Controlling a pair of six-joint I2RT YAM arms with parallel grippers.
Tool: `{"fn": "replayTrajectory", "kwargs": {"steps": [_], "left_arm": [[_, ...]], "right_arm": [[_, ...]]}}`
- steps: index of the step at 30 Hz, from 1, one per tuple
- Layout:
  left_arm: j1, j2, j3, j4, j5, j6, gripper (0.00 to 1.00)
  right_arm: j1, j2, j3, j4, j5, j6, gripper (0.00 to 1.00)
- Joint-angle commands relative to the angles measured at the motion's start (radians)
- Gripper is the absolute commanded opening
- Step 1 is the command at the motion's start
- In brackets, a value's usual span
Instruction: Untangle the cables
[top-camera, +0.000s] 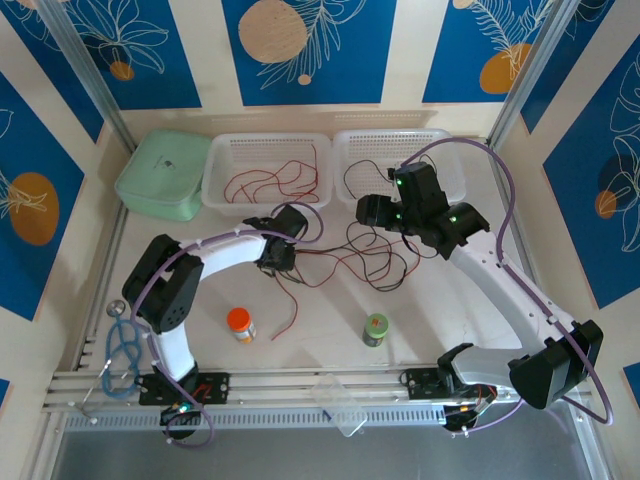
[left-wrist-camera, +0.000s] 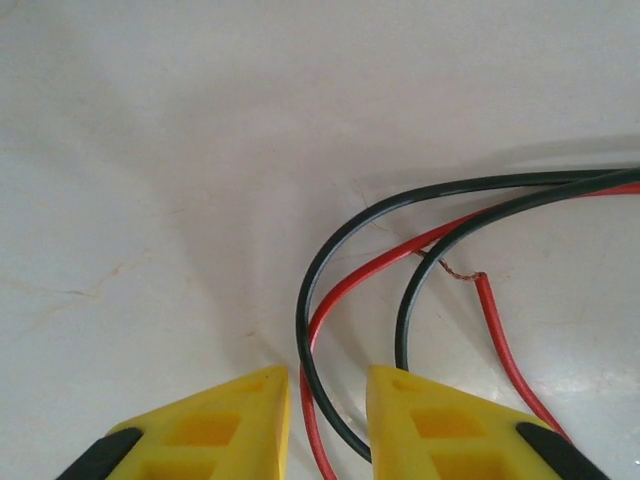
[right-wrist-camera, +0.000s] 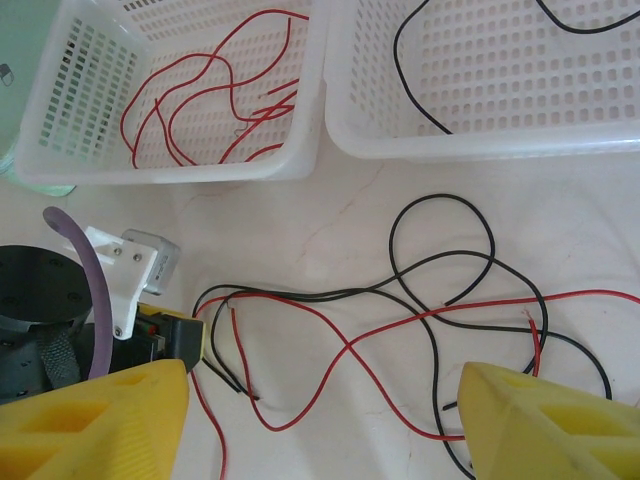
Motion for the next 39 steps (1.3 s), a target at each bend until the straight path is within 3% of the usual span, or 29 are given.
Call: {"fn": "replayTrajectory", "kwargs": {"steps": [1, 28, 39], "left_arm": [[-0.002, -0.041, -0.002, -0.008, 0.053, 0.007, 0.27], [-0.011, 0.107, 0.037, 0.047, 0.135, 0.027, 0.25], [-0.019, 0.164, 0.022, 0.059, 0.066, 0.024, 0.02]], "right_arm": [[-0.007, -0.016, -0.01, 0.014, -0.021, 0.013, 0.72], [-0.015, -0.019, -0.021, 0.016, -0.024, 0.014, 0.72], [-0.02, -0.037, -0.037, 0.016, -0.021, 0.017, 0.72]]}}
